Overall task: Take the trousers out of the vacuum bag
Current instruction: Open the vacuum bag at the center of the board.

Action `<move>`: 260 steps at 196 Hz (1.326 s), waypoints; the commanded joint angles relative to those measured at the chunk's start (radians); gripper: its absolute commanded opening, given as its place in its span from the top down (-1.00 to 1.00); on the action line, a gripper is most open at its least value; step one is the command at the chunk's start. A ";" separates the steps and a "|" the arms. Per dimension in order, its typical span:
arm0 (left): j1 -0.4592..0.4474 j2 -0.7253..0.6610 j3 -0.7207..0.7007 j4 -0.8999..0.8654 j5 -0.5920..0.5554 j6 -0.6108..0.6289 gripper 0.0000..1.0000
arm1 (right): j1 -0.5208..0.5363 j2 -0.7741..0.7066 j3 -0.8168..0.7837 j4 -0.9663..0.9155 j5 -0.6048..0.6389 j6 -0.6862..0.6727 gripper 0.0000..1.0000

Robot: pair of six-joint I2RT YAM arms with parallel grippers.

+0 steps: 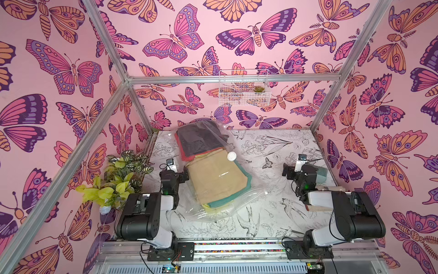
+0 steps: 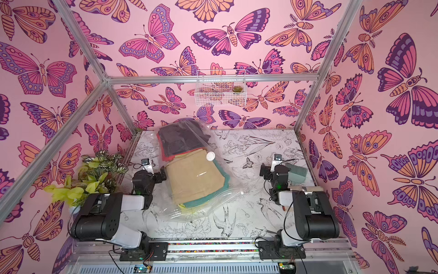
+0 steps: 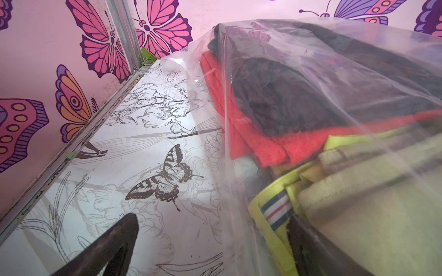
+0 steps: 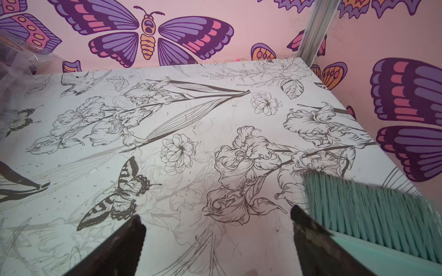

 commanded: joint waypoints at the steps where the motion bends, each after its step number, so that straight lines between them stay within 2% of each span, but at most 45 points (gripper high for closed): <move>1: -0.003 0.010 0.005 0.003 0.002 0.003 -1.00 | -0.001 0.007 0.002 0.001 0.004 -0.005 -0.98; 198: -0.007 -0.006 0.003 0.003 -0.002 0.007 -1.00 | -0.002 -0.002 0.001 0.028 -0.001 -0.004 -0.98; 229: -0.090 -0.163 0.011 -0.134 -0.137 0.060 -1.00 | 0.001 -0.159 0.120 -0.331 -0.027 -0.015 -0.98; 246: -0.147 -0.286 0.030 -0.259 -0.215 0.067 -1.00 | 0.001 -0.240 0.169 -0.471 -0.046 0.057 -0.98; 260: -0.169 -0.382 0.042 -0.347 -0.211 0.027 -1.00 | 0.007 -0.306 0.193 -0.562 -0.083 0.121 -0.98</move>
